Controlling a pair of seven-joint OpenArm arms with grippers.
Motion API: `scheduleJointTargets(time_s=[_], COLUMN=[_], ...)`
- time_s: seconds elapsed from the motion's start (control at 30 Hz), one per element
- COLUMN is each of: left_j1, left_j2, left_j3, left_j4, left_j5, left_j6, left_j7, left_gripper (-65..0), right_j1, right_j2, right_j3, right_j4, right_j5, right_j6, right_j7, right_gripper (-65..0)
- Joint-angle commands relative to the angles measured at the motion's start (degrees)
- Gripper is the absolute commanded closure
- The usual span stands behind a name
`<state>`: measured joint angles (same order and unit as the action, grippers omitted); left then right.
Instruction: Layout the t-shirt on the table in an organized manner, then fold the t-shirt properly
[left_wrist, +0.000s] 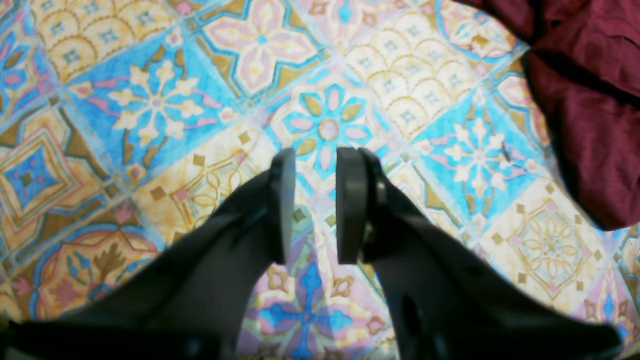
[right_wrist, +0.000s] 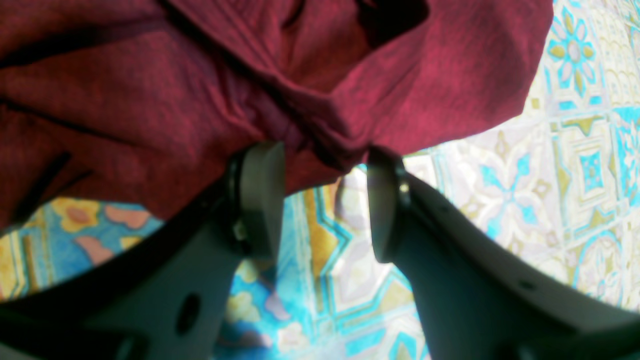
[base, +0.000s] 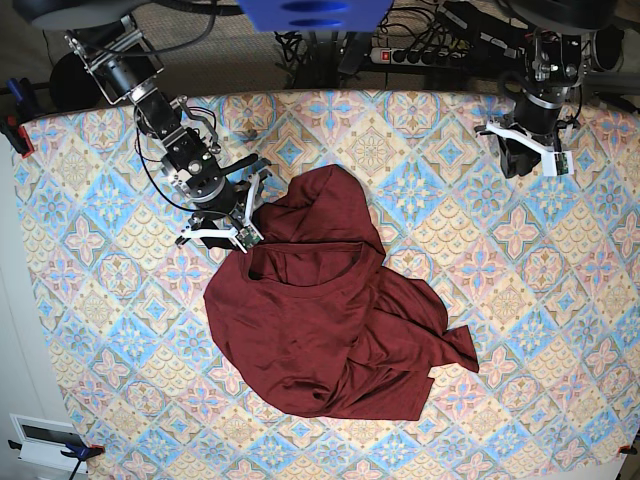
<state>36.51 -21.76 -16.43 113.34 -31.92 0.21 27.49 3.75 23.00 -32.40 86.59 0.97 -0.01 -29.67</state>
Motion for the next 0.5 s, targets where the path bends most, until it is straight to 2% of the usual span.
scheduleJointTargets(time_s=[0.0,0.47], left_j1=[0.1,0.2], left_j2=[-0.6,-0.6], left_j3=[-0.3,-0.3], left_j4=[1.0,1.0], left_j5=[0.0,0.0], left_j6=[-0.2,-0.2], left_j7=[-1.2,-1.2], left_gripper=[-14.4,-14.4], right_j1=[0.7,1.9], right_j2=[0.4,0.4], right_j3=[0.4,1.7], right_j4=[0.8,3.1], right_j5=[-0.5,-0.5], right_j6=[-0.1,-0.1], right_j7=[-0.4,-0.4], right_gripper=[-25.8,-25.7])
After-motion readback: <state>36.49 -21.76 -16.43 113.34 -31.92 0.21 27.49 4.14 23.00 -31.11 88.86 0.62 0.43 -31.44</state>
